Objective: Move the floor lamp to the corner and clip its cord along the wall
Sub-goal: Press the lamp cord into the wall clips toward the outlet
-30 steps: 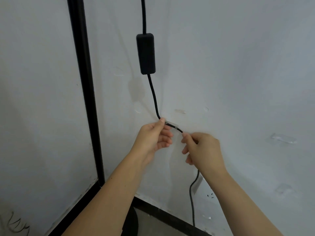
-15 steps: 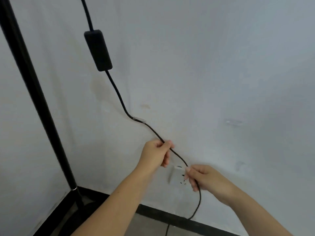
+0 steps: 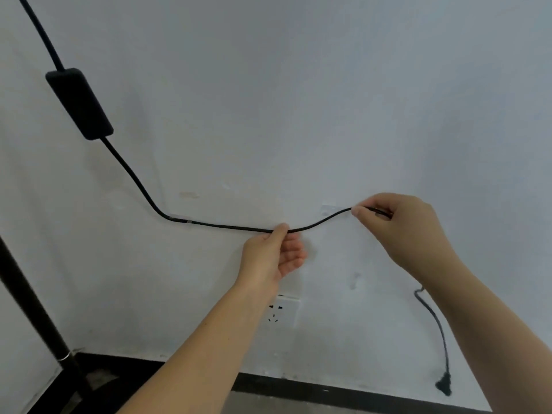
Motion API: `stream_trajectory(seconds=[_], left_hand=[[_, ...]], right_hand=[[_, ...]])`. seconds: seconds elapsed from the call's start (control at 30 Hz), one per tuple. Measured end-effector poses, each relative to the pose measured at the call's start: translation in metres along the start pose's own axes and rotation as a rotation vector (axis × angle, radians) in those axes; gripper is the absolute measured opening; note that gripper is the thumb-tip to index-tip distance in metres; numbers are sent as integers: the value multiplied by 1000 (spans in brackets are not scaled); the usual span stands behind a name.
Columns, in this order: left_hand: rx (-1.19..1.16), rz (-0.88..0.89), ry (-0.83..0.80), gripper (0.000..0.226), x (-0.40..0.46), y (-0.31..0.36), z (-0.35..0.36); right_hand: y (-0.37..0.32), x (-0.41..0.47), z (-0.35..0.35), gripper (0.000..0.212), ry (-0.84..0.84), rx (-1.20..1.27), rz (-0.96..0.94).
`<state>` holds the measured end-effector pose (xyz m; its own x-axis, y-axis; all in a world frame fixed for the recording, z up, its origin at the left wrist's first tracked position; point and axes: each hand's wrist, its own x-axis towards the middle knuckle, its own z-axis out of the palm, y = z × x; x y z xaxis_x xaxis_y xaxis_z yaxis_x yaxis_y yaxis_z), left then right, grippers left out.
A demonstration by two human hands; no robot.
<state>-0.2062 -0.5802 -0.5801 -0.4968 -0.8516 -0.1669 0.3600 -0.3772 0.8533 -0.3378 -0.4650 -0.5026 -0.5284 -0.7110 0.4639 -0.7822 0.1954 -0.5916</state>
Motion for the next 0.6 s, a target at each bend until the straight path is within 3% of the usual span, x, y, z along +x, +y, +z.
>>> stream_trajectory(seconds=[0.37,0.5,0.6], left_hand=[[-133,-48,-92,30,-8,15,23],[-142,-47,-102,29,-7,17,26],[-136,-34,-107,30,-5,16,25]], right_hand=[[14,18,1,32,110,-75,20],[38,4,7,28,35,82,107],[53,-8,19,27,-42,423,239]])
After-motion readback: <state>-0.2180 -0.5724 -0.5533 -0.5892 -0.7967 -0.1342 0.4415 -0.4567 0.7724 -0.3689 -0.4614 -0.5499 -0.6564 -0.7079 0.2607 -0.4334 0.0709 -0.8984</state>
